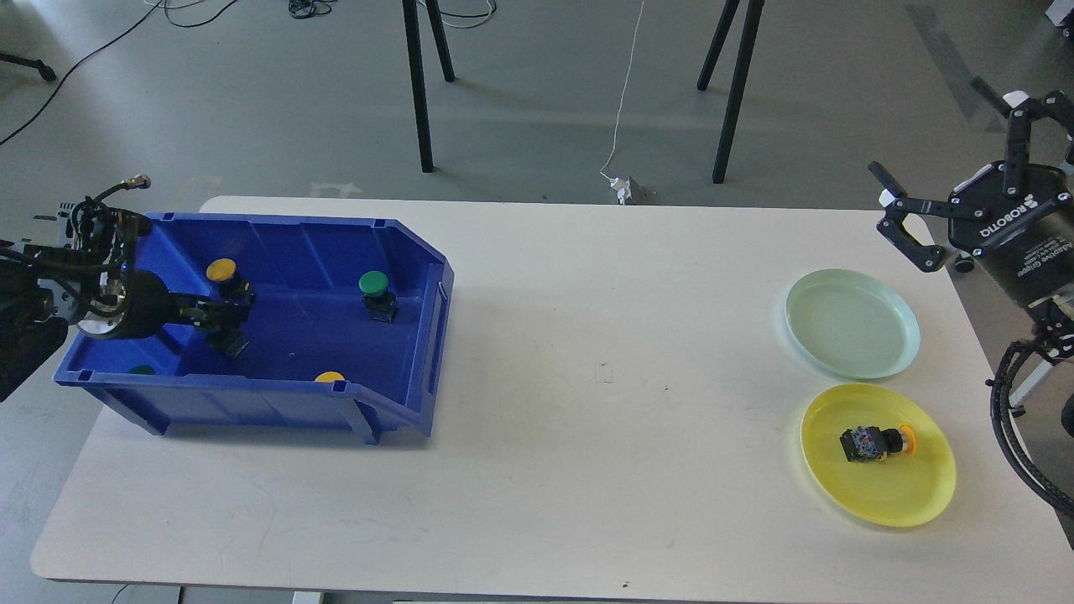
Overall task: Pass button and place on color plate
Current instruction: 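Reach the left gripper into the bin and grasp a green button, then lift the green button and extend it toward the right gripper, then grasp the green button with the right gripper from the left gripper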
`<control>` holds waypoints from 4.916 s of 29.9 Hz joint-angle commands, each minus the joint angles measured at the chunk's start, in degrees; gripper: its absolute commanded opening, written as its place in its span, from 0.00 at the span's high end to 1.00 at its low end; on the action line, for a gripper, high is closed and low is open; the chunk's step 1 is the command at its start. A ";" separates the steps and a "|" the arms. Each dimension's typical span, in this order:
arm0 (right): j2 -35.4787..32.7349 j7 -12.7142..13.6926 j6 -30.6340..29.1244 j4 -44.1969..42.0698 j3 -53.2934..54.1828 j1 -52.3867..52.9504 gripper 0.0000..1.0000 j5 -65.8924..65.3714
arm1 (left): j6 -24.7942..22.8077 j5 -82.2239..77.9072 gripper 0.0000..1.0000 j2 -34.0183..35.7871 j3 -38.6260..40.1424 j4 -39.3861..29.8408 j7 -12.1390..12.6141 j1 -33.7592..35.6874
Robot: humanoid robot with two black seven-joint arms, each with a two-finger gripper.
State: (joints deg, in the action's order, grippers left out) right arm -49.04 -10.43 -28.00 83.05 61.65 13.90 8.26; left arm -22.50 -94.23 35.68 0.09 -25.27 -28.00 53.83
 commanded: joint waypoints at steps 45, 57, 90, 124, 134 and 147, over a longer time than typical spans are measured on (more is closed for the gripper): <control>0.00 -0.29 0.00 0.18 0.40 -2.21 0.02 0.00 | 1.15 0.19 0.91 -4.39 -3.43 6.64 0.00 -0.92; 0.00 -0.38 0.00 -0.17 0.49 -2.56 0.02 -0.08 | -3.41 3.79 0.94 7.44 -1.86 -11.23 0.00 5.22; 6.06 -5.47 3.74 -0.44 -16.53 16.14 0.02 -34.35 | -5.50 45.89 0.93 -10.72 21.79 -33.70 0.00 3.03; 28.74 -8.11 8.75 -15.20 -28.43 32.95 0.07 -35.59 | -5.50 46.25 0.93 -11.25 21.79 -31.24 0.00 3.47; 28.83 -8.11 8.75 -15.12 -28.60 32.86 0.52 -35.68 | -5.50 46.25 0.92 -11.42 21.79 -30.98 0.00 3.47; 28.74 -8.11 8.66 -15.20 -28.60 32.86 0.85 -35.77 | -5.50 46.16 0.92 -11.51 21.97 -29.75 0.00 3.56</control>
State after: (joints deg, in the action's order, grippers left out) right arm -20.35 -18.53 -19.46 67.92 32.95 46.75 -27.46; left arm -28.02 -48.08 24.14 22.06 -55.15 -28.06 57.39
